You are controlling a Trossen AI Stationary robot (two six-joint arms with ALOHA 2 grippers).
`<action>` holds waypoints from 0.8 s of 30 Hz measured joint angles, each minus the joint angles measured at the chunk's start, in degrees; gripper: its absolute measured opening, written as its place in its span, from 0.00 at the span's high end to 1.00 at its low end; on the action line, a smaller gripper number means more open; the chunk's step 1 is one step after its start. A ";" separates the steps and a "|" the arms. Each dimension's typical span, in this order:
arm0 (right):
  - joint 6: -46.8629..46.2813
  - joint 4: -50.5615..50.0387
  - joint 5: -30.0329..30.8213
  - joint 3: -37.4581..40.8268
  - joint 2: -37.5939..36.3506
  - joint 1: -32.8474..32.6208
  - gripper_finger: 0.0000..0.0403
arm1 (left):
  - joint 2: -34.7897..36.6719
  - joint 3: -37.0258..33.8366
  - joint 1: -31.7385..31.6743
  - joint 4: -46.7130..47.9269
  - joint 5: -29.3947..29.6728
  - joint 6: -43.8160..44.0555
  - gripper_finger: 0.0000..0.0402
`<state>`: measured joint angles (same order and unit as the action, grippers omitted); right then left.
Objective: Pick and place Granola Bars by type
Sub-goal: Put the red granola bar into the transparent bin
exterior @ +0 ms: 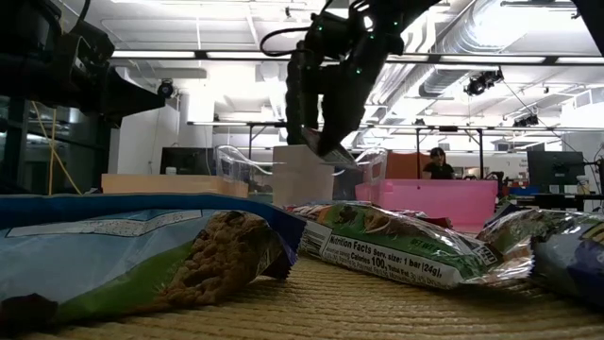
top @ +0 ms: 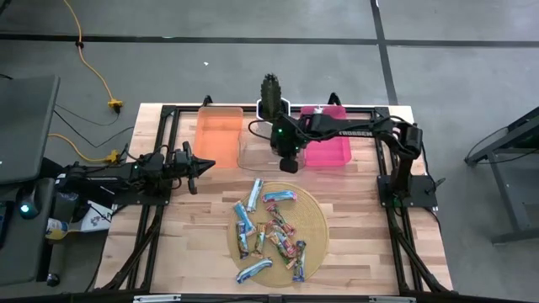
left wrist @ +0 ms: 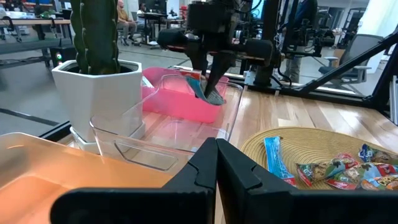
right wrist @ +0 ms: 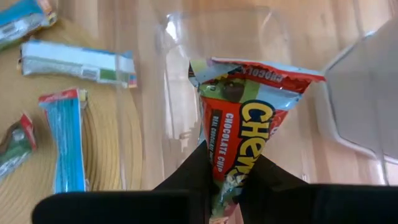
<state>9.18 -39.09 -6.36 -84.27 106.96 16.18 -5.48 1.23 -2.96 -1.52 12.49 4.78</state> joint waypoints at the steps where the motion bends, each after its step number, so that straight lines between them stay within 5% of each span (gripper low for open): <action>1: 0.34 -0.40 -0.16 0.00 -0.01 -0.17 0.89 | -0.01 -0.01 -0.01 0.00 0.00 0.02 1.00; 11: 3.91 -1.36 2.23 0.00 -0.02 -2.48 0.80 | 0.00 0.00 -0.01 0.01 -0.02 0.00 1.00; 24: -4.42 7.75 1.83 0.00 -3.18 -3.40 0.59 | 0.00 -0.02 -0.02 0.01 0.00 0.00 1.00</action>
<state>4.76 -31.34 -4.53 -84.27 103.78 12.78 -5.48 1.21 -2.98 -1.51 12.49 4.78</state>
